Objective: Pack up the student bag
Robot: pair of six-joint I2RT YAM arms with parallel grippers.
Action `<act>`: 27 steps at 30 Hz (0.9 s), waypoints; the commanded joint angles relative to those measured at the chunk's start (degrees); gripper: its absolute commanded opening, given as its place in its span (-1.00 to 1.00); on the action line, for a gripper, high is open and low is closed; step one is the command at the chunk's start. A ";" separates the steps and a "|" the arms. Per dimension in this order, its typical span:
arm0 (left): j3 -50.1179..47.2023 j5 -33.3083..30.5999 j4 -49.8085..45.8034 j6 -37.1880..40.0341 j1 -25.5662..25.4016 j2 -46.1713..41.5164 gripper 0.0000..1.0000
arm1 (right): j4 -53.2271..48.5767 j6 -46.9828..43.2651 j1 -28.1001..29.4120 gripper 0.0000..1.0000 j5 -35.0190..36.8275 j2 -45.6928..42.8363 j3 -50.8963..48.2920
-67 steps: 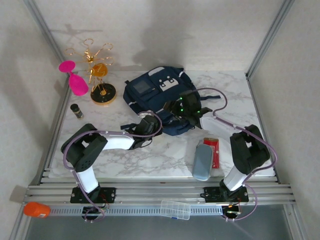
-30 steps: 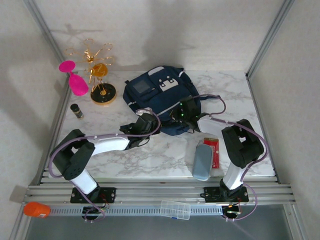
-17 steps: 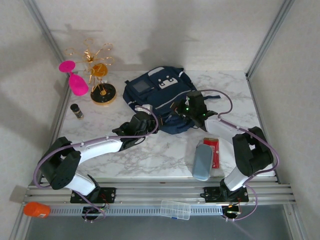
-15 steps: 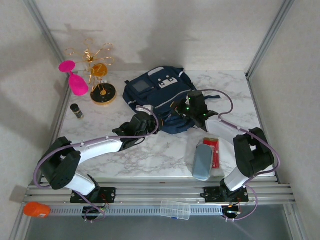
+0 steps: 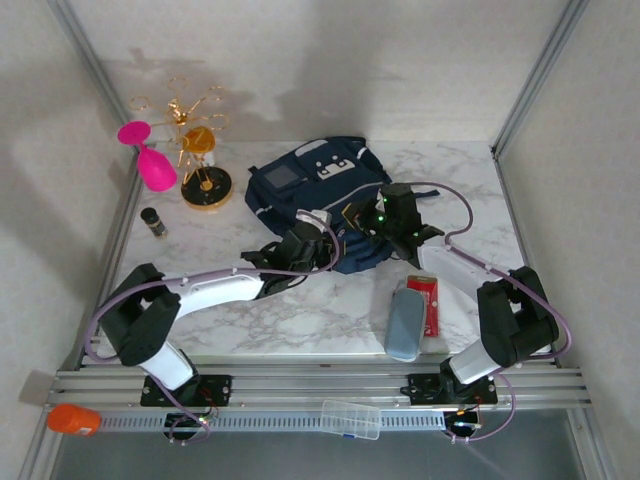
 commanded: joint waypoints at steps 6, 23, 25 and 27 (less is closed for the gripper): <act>6.43 -2.20 1.19 1.75 -0.02 6.80 -0.27 | 5.88 1.25 0.78 -1.00 -3.64 -2.54 -0.54; 7.83 -5.37 -0.02 3.46 1.50 7.37 -1.00 | 5.48 0.92 0.83 -1.00 -3.97 -2.53 -1.55; 6.29 -5.05 -0.49 3.89 1.54 5.48 -1.00 | 5.06 0.81 0.79 -1.00 -4.26 -2.88 -1.38; 4.52 -7.01 -1.57 3.21 1.66 3.56 -1.00 | 4.47 0.60 0.79 -1.00 -4.92 -3.29 -1.27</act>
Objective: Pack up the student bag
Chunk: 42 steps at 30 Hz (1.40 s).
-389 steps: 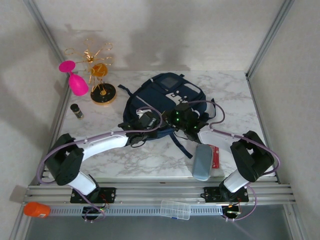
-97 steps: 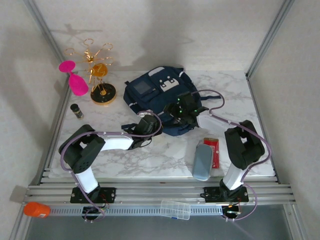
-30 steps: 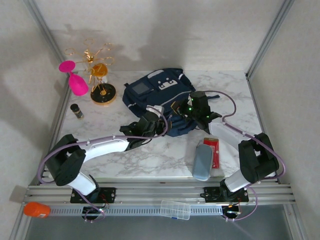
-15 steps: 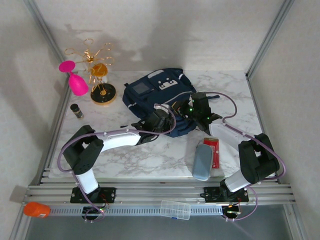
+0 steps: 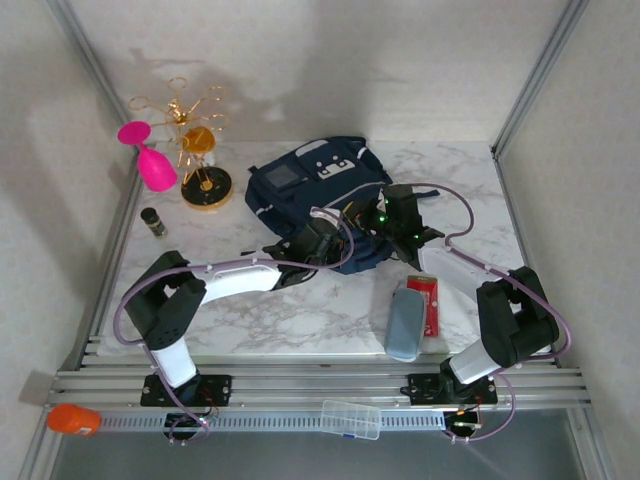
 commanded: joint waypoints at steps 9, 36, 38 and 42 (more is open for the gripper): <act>-14.09 -1.03 -4.62 -5.84 2.25 -16.46 -1.00 | -8.23 -3.81 2.05 -1.00 -8.60 -7.16 1.64; -17.93 2.21 -8.73 -7.07 18.91 -20.37 -1.00 | -1.57 -2.90 4.80 -1.00 -11.19 -8.68 -4.93; -16.28 3.46 -7.78 -6.88 19.98 -19.13 -1.00 | 0.80 -1.81 5.88 -1.00 -9.37 -7.06 -4.10; -8.47 2.97 -9.63 -4.62 21.43 -13.94 -1.00 | 4.32 0.61 9.16 -1.00 -2.80 -4.79 -2.99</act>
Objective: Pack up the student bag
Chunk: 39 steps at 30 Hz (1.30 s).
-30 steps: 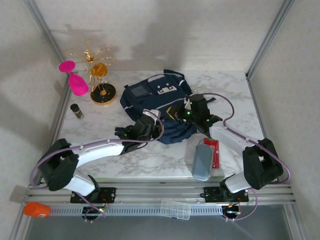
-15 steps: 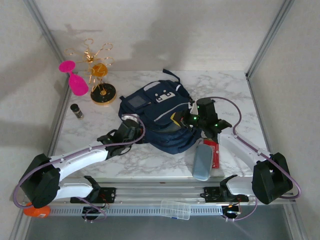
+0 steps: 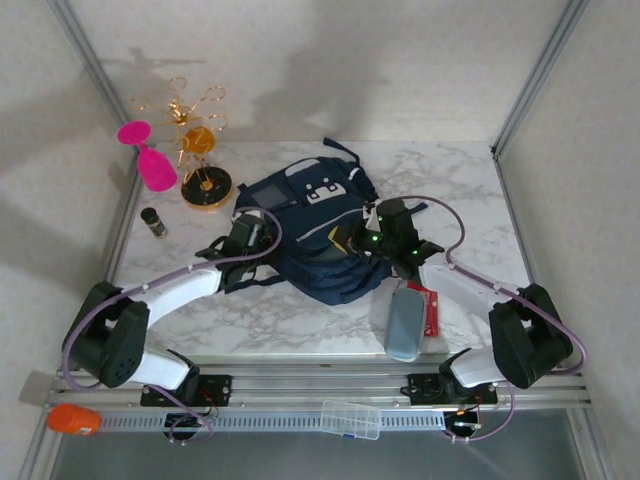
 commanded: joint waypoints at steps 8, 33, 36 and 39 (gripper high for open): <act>6.77 -0.26 -2.74 2.43 3.29 4.14 -0.21 | -0.77 -5.69 5.15 -0.07 8.72 3.43 4.35; 3.24 -0.63 16.84 -30.48 -38.57 9.48 0.18 | -56.78 -14.57 -8.05 0.97 24.85 -31.62 -12.67; 6.67 -0.27 20.53 -30.94 -40.40 15.04 0.09 | -55.16 -14.18 -9.34 0.97 22.69 -31.57 -16.09; 9.11 3.19 24.30 -31.88 -41.12 20.39 -0.05 | -56.83 -14.14 -11.24 0.97 23.49 -31.80 -17.25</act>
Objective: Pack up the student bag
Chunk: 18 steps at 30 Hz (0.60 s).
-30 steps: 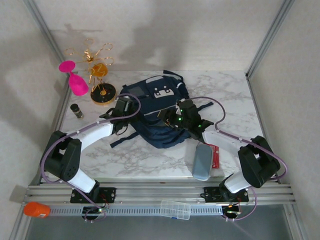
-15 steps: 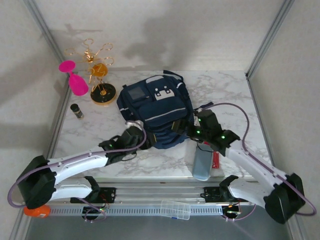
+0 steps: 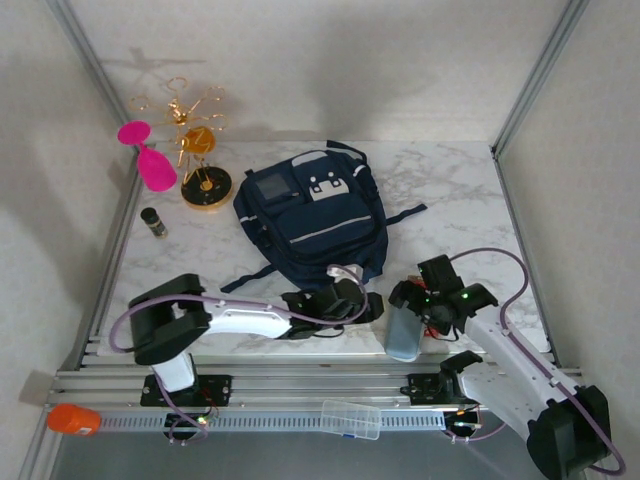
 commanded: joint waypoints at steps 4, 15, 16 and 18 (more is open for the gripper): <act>4.11 3.88 5.75 -2.41 -1.66 7.23 -0.24 | -2.18 3.16 -1.23 0.97 1.92 -2.34 -1.80; -0.05 5.97 12.29 -7.68 -1.53 10.24 -0.41 | 10.23 4.79 -1.09 0.81 -14.13 0.76 -5.26; 0.79 5.54 10.92 -7.24 -1.51 10.67 -0.43 | 11.20 5.05 -1.11 0.80 -15.59 0.80 -5.41; 1.60 4.53 8.50 -7.16 -1.20 11.58 -0.48 | 12.05 5.43 -1.14 0.75 -17.20 0.69 -5.24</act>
